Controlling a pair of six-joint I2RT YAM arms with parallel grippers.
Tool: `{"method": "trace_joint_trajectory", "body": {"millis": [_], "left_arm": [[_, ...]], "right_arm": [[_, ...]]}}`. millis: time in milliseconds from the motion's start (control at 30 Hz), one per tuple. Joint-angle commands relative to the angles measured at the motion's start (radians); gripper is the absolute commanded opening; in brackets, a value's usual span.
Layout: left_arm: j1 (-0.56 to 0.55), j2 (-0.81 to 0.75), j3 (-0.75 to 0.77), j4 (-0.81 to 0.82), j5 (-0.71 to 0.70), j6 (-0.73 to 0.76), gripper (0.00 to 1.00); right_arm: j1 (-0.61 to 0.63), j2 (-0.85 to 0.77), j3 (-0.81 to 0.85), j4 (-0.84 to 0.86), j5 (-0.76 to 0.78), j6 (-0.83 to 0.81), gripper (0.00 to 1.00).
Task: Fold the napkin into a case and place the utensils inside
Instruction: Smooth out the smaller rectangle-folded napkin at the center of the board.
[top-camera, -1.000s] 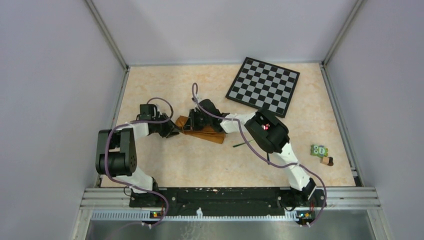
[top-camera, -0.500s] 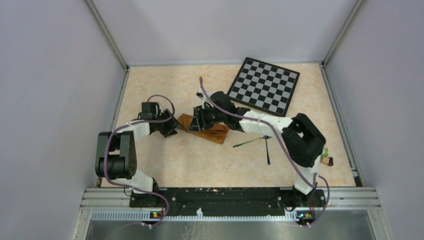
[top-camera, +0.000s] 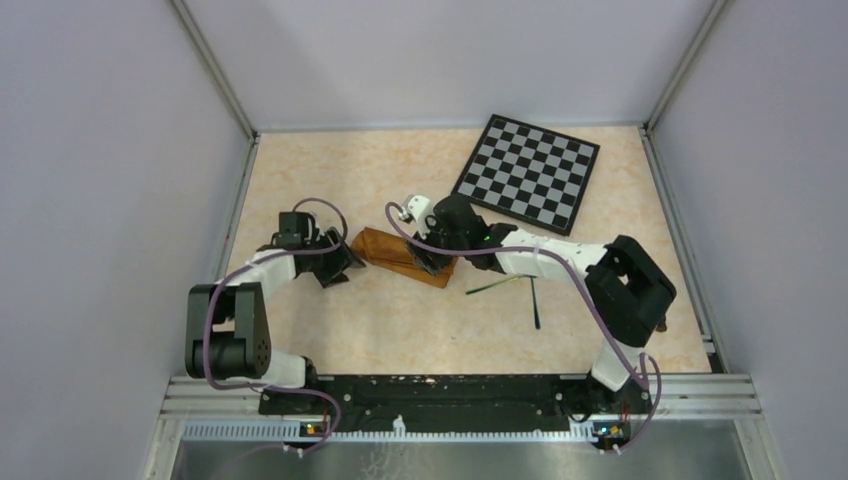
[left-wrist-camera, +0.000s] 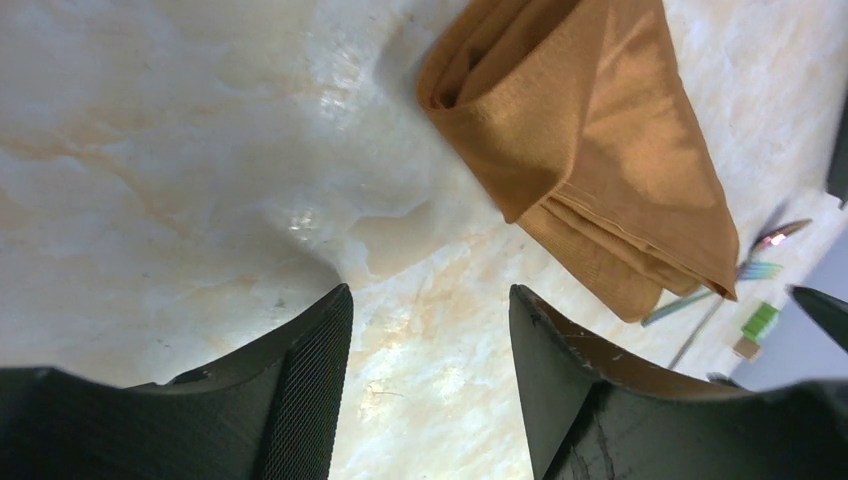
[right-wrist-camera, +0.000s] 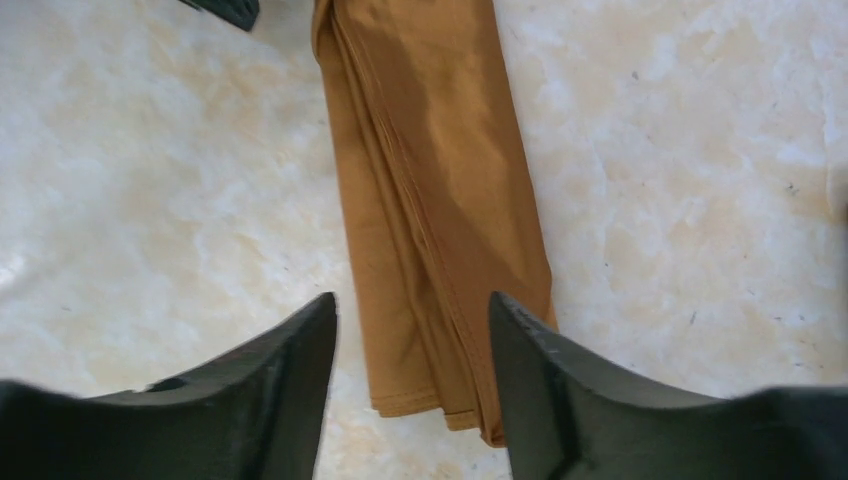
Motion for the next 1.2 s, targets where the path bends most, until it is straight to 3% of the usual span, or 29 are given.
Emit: {"method": "trace_joint_trajectory", "body": {"millis": [0, 100, 267, 500, 733, 800, 900, 1000, 1100, 1167], "left_arm": [[0.005, -0.005, -0.040, 0.066, 0.161, -0.021, 0.64], [0.002, 0.041, -0.098, 0.171, 0.262, -0.079, 0.62], [-0.017, 0.097, -0.148, 0.311, 0.330, -0.165, 0.51], [-0.090, 0.153, -0.152, 0.393, 0.294, -0.243, 0.47], [-0.135, 0.181, -0.156, 0.439, 0.242, -0.300, 0.38], [-0.143, 0.186, -0.152, 0.437, 0.232, -0.298, 0.37], [-0.148, 0.186, -0.149, 0.423, 0.220, -0.287, 0.39], [-0.152, 0.181, -0.148, 0.415, 0.207, -0.283, 0.40], [-0.156, 0.186, -0.143, 0.416, 0.204, -0.285, 0.39], [-0.159, 0.189, -0.137, 0.412, 0.205, -0.283, 0.38]], "right_arm": [[0.005, 0.017, 0.027, -0.028, 0.062, -0.111, 0.51], [0.026, 0.043, 0.029, -0.027, 0.074, -0.142, 0.43], [0.050, 0.105, 0.046, -0.014, 0.105, -0.169, 0.41], [0.067, 0.166, 0.065, 0.008, 0.146, -0.182, 0.52], [0.072, 0.168, 0.052, 0.036, 0.185, -0.165, 0.35], [0.072, 0.141, 0.051, 0.035, 0.152, -0.144, 0.40], [0.071, 0.075, 0.043, 0.040, 0.092, -0.112, 0.54], [0.066, 0.042, 0.037, 0.055, 0.100, -0.106, 0.57], [0.050, 0.069, 0.053, 0.049, 0.115, -0.113, 0.51], [0.049, 0.095, 0.071, 0.024, 0.123, -0.125, 0.40]]}}
